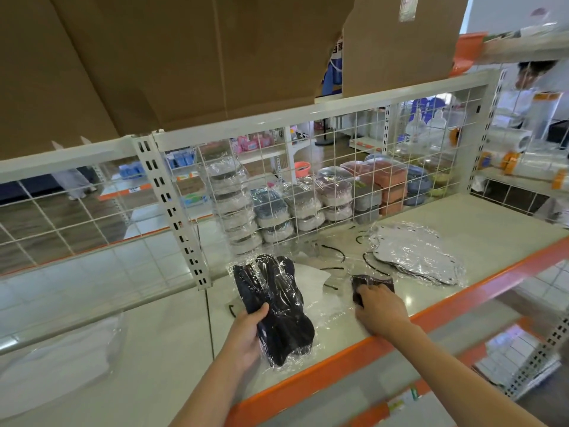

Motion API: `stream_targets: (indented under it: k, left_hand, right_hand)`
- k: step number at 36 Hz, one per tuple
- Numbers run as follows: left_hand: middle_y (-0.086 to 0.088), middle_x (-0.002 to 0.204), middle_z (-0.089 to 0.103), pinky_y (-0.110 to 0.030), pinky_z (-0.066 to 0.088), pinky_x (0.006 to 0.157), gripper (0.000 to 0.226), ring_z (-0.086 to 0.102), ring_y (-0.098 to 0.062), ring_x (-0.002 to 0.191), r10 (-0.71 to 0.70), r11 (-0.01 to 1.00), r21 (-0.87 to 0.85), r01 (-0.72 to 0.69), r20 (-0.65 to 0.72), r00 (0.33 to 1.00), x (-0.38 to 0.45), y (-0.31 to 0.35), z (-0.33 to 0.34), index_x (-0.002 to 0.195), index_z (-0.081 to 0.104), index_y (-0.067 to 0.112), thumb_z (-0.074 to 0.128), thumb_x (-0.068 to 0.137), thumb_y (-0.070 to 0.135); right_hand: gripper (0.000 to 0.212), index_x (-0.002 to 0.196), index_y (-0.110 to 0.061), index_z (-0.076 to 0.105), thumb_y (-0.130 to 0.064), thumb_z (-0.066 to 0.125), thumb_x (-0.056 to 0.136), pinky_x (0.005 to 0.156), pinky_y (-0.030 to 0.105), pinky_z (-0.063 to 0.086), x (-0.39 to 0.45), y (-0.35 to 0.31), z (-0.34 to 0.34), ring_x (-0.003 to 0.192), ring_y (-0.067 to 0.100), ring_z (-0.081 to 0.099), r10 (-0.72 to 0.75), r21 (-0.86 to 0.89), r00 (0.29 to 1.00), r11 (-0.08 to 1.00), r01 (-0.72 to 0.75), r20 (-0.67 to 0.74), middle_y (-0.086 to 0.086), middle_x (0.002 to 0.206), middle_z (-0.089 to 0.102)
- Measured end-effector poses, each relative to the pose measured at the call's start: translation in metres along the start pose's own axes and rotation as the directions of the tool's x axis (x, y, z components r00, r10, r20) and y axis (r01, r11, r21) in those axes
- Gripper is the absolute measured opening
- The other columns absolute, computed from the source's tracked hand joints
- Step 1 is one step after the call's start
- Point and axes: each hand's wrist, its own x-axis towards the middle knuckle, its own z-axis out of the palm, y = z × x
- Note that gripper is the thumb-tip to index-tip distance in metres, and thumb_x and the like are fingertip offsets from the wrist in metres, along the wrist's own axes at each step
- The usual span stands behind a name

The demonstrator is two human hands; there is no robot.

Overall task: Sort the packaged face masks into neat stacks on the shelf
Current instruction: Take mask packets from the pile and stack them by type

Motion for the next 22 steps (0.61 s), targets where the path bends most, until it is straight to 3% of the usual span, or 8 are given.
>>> stream_targets:
  k: [3, 5, 8, 10, 13, 15, 19, 22]
  left_hand:
    - [-0.013, 0.103, 0.066, -0.030, 0.046, 0.075, 0.031, 0.060, -0.023, 0.096, 0.002, 1.000, 0.009, -0.002, 0.001, 1.000, -0.003, 0.002, 0.000, 0.122, 0.055, -0.003, 0.053, 0.091, -0.001]
    - [-0.013, 0.104, 0.067, -0.033, 0.047, 0.080, 0.028, 0.061, -0.024, 0.098, 0.003, 1.000, 0.015, -0.003, 0.000, 1.000, -0.005, 0.003, -0.001, 0.119, 0.056, -0.001, 0.052, 0.091, -0.001]
    - [-0.013, 0.108, 0.067, -0.041, 0.045, 0.093, 0.023, 0.061, -0.026, 0.103, 0.011, 0.999, 0.032, -0.011, 0.018, 1.000, -0.007, 0.007, -0.002, 0.114, 0.059, 0.005, 0.050, 0.093, 0.002]
    - [-0.011, 0.107, 0.067, -0.039, 0.047, 0.087, 0.019, 0.062, -0.024, 0.101, 0.027, 0.999, 0.047, -0.028, 0.019, 0.999, -0.010, 0.010, -0.001, 0.109, 0.059, 0.009, 0.048, 0.095, 0.005]
    - [-0.008, 0.103, 0.068, -0.032, 0.047, 0.079, 0.018, 0.063, -0.019, 0.095, 0.067, 0.995, 0.066, -0.068, 0.029, 0.997, -0.013, 0.012, 0.004, 0.110, 0.058, 0.008, 0.046, 0.097, 0.008]
    - [-0.006, 0.097, 0.068, -0.027, 0.048, 0.069, 0.017, 0.064, -0.016, 0.087, 0.089, 0.992, 0.088, -0.092, 0.036, 0.995, -0.014, 0.012, 0.010, 0.106, 0.059, 0.010, 0.045, 0.098, 0.009]
    - [-0.012, 0.089, 0.069, -0.025, 0.054, 0.058, 0.022, 0.069, -0.016, 0.069, 0.079, 0.993, 0.084, -0.086, 0.084, 0.993, -0.020, 0.010, 0.022, 0.105, 0.062, 0.004, 0.042, 0.098, 0.007]
    - [-0.022, 0.102, 0.066, -0.034, 0.057, 0.073, 0.030, 0.068, -0.023, 0.086, 0.027, 0.999, 0.028, -0.029, 0.085, 0.996, -0.023, 0.010, 0.023, 0.118, 0.058, 0.001, 0.040, 0.098, 0.013]
  right_hand:
    - [0.027, 0.118, -0.014, 0.052, -0.020, 0.039, 0.095, 0.087, 0.033, 0.045, 0.003, -0.003, 0.002, 0.115, 0.024, 0.049, 0.050, 0.018, 0.998, 0.999, -0.050, -0.046, 0.005, 0.119, 0.059]
    - [0.020, 0.102, -0.010, 0.059, -0.020, 0.044, 0.093, 0.071, 0.032, 0.046, 0.003, -0.004, -0.005, 0.092, 0.026, 0.057, 0.189, 0.286, 0.977, 0.946, -0.156, -0.094, 0.007, 0.097, 0.064]
    - [0.017, 0.080, -0.007, 0.060, -0.017, 0.052, 0.090, 0.048, 0.025, 0.035, 0.004, -0.009, -0.020, 0.057, 0.020, 0.049, 0.384, 0.748, 0.923, 0.621, -0.234, -0.030, 0.007, 0.065, 0.055]
    - [0.016, 0.072, -0.007, 0.055, -0.009, 0.051, 0.088, 0.042, 0.023, 0.032, 0.003, -0.016, -0.029, 0.048, 0.020, 0.041, 0.420, 0.898, 0.906, 0.379, -0.225, 0.050, 0.008, 0.058, 0.047]
    - [0.017, 0.070, -0.008, 0.051, -0.003, 0.051, 0.086, 0.043, 0.026, 0.039, -0.003, -0.037, -0.042, 0.044, 0.021, 0.043, 0.323, 0.966, 0.917, 0.024, -0.256, 0.235, 0.010, 0.057, 0.045]
    - [0.016, 0.071, -0.007, 0.051, -0.001, 0.053, 0.086, 0.040, 0.028, 0.048, -0.011, -0.056, -0.052, 0.041, 0.022, 0.051, 0.156, 0.936, 0.924, -0.088, -0.340, 0.350, 0.011, 0.053, 0.051]
    - [0.014, 0.080, -0.005, 0.062, -0.010, 0.054, 0.090, 0.046, 0.021, 0.047, -0.024, -0.089, -0.068, 0.051, 0.014, 0.057, -0.208, 0.934, 0.912, 0.034, -0.355, 0.354, 0.013, 0.071, 0.066]
    - [0.019, 0.093, -0.021, 0.073, -0.019, 0.054, 0.092, 0.084, 0.027, 0.046, -0.020, -0.100, -0.066, 0.084, 0.009, 0.061, -0.249, 0.896, 0.964, 0.443, 0.028, 0.094, -0.005, 0.089, 0.072]
